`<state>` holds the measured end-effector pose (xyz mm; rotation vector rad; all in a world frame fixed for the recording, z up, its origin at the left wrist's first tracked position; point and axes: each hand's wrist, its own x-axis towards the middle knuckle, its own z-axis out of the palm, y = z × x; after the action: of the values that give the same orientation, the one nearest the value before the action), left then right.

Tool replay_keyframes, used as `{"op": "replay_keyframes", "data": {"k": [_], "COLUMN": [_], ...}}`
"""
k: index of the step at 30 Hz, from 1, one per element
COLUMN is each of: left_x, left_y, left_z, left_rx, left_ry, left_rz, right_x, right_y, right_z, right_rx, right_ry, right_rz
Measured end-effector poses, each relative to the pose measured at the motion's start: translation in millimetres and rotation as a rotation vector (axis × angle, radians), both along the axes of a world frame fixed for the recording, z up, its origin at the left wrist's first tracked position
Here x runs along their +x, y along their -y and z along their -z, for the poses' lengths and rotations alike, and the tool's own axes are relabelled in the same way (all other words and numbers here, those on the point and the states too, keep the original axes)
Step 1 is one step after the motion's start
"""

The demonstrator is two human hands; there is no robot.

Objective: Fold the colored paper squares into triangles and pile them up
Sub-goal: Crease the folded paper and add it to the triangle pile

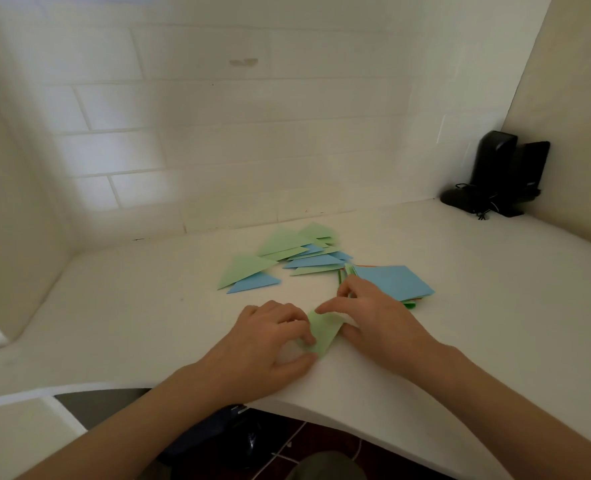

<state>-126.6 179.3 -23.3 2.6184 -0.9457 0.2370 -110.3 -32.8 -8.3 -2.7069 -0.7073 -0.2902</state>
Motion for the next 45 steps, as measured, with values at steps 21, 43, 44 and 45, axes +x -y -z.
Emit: {"op": "replay_keyframes", "data": {"k": [21,43,44,45], "left_x": [10,20,21,21], "left_y": [7,32,31,30], "left_z": [12,-25,-26,-27], "left_rx": [-0.234,-0.021,-0.04,-0.053], "left_ry": [-0.116,-0.369,-0.383,-0.376], "left_rz": [-0.528,-0.467,-0.466,-0.461], "right_x": [1,-4,-2,-1], "right_y": [-24,-5,1,9], "right_z": [24,10,7,5], "right_rx": [0.323,0.349,0.373,0.384], "right_ry": [-0.149,-0.093,-0.009,0.074], "right_rz": [0.185,0.138,0.169,0.213]}}
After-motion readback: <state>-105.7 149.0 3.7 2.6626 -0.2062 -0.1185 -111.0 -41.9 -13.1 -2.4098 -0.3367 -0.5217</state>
